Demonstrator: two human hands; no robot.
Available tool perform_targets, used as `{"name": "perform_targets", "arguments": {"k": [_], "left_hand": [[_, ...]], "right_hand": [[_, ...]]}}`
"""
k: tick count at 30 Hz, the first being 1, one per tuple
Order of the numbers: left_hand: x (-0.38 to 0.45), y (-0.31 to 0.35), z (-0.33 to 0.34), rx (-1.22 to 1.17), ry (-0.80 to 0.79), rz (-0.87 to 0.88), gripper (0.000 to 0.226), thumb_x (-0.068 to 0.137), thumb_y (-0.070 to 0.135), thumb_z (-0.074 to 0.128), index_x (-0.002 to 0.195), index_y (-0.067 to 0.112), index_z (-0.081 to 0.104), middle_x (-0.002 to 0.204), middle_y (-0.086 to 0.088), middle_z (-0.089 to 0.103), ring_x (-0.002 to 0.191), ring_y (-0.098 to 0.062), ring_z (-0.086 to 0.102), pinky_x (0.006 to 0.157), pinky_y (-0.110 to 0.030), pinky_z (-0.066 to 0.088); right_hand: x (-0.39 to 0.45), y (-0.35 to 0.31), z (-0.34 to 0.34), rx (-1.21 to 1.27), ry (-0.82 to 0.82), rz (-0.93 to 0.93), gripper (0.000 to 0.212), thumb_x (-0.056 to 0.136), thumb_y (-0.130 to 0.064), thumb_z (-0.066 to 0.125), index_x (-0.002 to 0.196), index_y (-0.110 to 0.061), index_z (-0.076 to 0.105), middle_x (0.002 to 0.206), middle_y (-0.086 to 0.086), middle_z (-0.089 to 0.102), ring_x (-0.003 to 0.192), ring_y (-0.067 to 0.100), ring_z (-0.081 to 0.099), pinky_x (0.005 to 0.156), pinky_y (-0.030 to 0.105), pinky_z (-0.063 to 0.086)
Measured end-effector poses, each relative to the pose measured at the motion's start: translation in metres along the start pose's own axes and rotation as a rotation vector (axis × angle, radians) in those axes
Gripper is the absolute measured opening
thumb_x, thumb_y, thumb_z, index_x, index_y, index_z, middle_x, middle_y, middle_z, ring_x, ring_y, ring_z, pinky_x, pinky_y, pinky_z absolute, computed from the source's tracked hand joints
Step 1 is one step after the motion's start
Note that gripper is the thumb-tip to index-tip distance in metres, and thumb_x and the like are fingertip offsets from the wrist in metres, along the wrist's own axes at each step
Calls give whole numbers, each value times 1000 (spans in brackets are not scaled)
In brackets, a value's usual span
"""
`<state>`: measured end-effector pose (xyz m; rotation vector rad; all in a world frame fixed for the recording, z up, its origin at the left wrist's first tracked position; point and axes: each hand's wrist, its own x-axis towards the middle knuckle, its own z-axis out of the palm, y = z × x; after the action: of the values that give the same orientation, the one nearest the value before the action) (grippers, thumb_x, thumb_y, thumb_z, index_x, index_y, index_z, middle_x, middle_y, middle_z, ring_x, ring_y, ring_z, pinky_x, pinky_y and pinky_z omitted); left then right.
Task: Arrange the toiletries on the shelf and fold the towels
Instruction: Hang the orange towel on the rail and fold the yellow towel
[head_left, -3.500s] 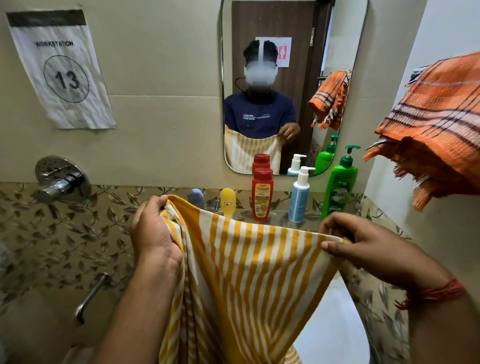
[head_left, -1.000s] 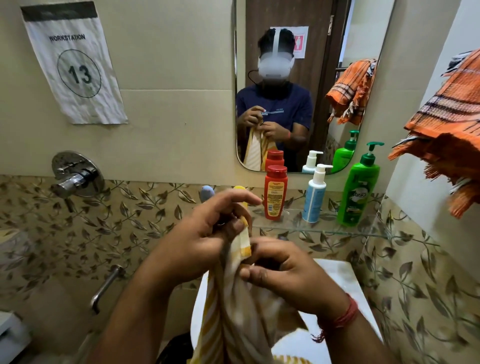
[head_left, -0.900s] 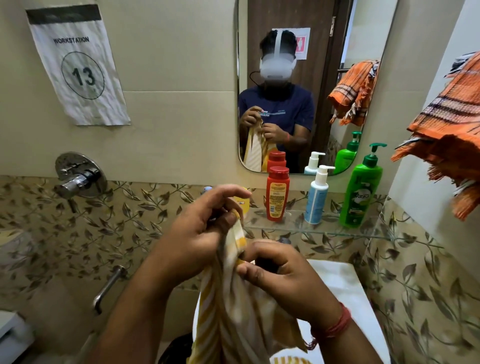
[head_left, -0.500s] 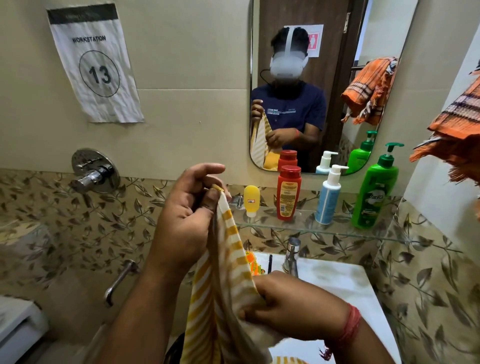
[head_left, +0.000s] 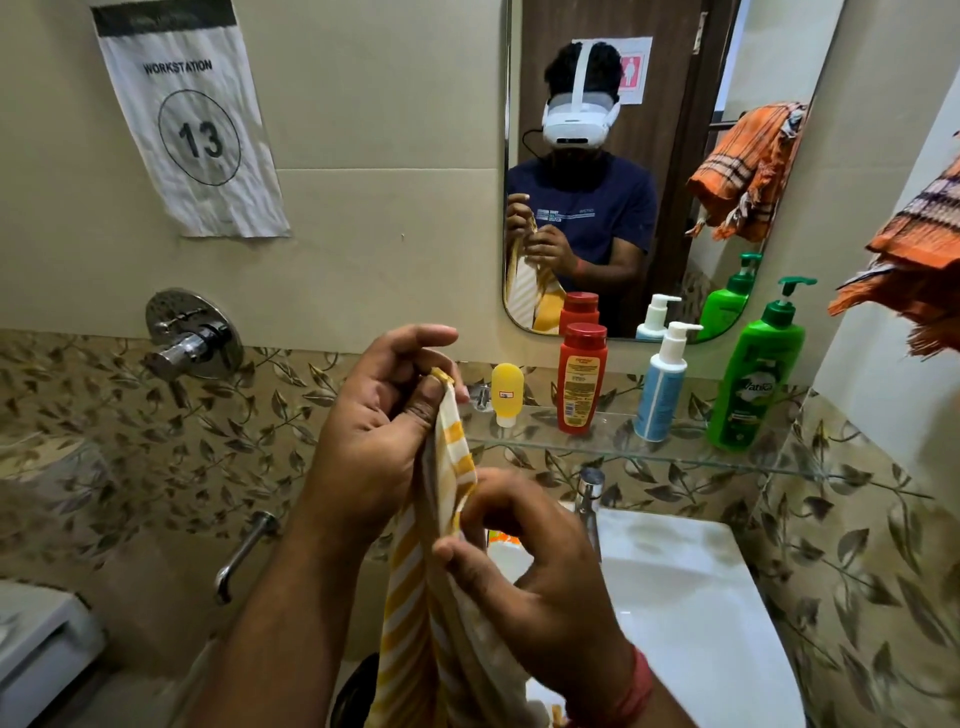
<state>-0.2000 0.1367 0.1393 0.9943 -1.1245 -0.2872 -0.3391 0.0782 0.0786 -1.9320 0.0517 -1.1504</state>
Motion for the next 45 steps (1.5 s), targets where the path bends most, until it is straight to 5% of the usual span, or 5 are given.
{"name": "perform_targets", "arguments": {"k": [16, 22, 26, 34, 45], "left_hand": [[-10, -1, 7, 75, -43, -71, 39, 98, -6, 47, 119, 24, 62, 90, 2, 70, 85, -11, 67, 72, -23, 56], [-9, -5, 5, 49, -4, -65, 32, 98, 1, 50, 122, 20, 61, 95, -7, 66, 84, -9, 66, 71, -22, 53], [-13, -7, 8, 18, -5, -77, 33, 97, 2, 50, 118, 24, 63, 91, -2, 69, 84, -14, 66, 72, -32, 59], [-13, -4, 13, -11, -36, -89, 30, 94, 8, 52, 120, 18, 60, 90, 0, 69, 78, -17, 68, 71, -32, 60], [-17, -6, 15, 344, 7, -41, 41, 98, 1, 54, 118, 36, 63, 99, 7, 68, 92, -15, 67, 75, -28, 58]], "right_hand": [[6, 0, 12, -451, 329, -95, 14, 91, -24, 65, 95, -11, 66, 94, -5, 55, 82, 6, 55, 70, 13, 45], [9, -5, 3, 185, 27, 270, 18, 98, -36, 52, 107, -32, 67, 97, -8, 72, 87, 15, 69, 70, 34, 55], [10, -5, 9, 7, 158, 373, 29, 90, -12, 65, 102, -35, 52, 75, -8, 65, 54, 4, 55, 53, 22, 45], [15, -2, 9, -413, 213, 148, 12, 93, -10, 54, 96, -17, 64, 92, -7, 53, 84, 5, 55, 67, 10, 43], [23, -4, -6, -31, 251, 290, 17, 93, -5, 57, 88, -19, 66, 90, 2, 64, 87, 16, 62, 77, 30, 53]]}}
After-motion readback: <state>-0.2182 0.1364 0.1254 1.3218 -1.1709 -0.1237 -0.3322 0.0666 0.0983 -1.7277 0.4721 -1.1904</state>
